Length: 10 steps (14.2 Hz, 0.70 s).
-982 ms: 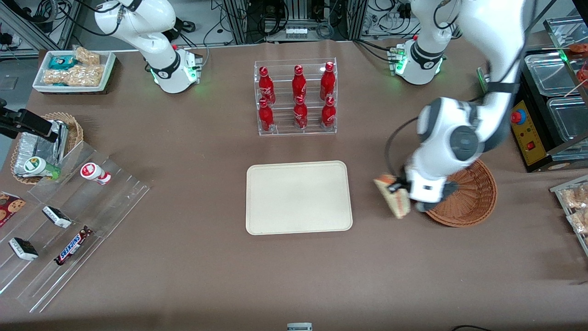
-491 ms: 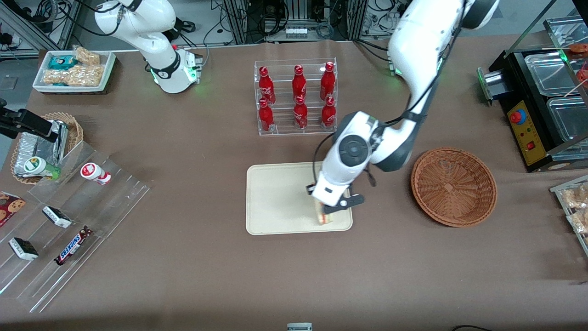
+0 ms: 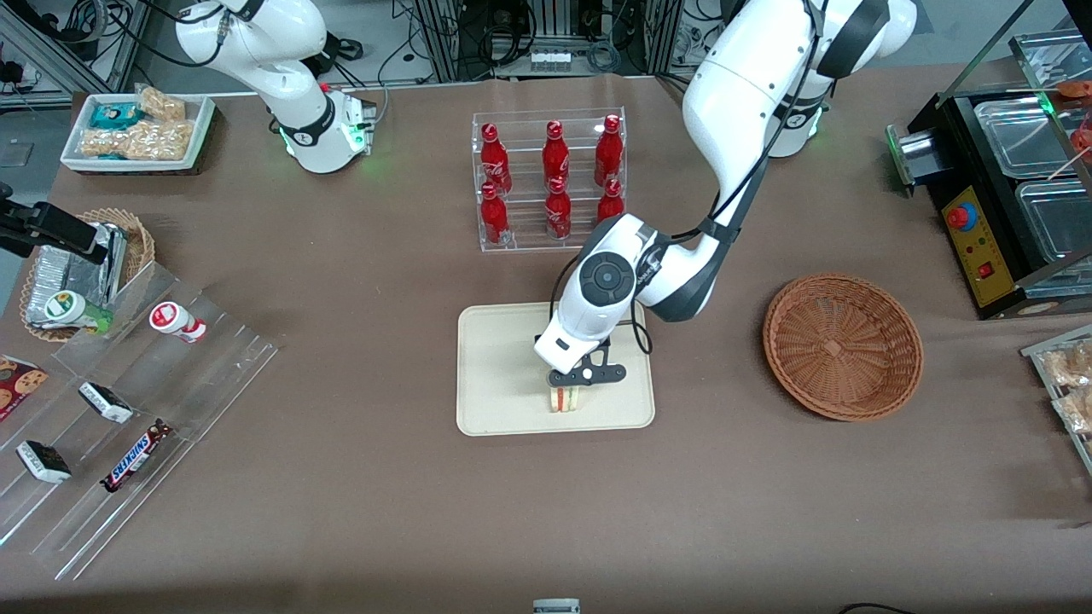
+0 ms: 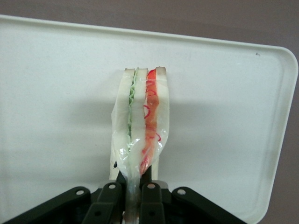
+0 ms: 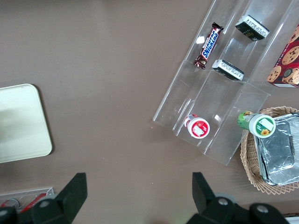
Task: Place sandwich from basket to tray
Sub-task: 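Lower the sandwich onto the tray and open the left gripper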
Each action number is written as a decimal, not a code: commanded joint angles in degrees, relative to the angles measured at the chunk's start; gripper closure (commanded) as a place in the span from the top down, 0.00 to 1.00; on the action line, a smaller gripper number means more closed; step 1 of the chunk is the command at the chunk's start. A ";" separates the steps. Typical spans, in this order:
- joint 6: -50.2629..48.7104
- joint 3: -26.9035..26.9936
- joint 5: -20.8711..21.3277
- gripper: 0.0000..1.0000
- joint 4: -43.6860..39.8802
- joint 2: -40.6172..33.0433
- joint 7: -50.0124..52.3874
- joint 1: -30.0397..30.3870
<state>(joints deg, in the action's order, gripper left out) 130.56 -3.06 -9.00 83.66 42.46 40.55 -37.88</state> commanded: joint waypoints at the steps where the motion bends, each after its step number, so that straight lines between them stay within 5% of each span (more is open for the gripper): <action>1: 0.40 0.16 -3.39 0.53 -1.39 0.87 -0.74 -0.44; 2: 0.40 0.16 -4.35 1.00 -1.57 0.69 -0.39 -0.27; 8: -6.43 1.12 -3.84 1.00 -1.13 -8.61 -1.17 2.10; 10: -12.93 3.49 -0.43 1.00 -1.04 -12.82 -1.17 2.11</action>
<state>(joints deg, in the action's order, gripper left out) 123.00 -1.21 -11.92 80.67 35.12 40.17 -36.23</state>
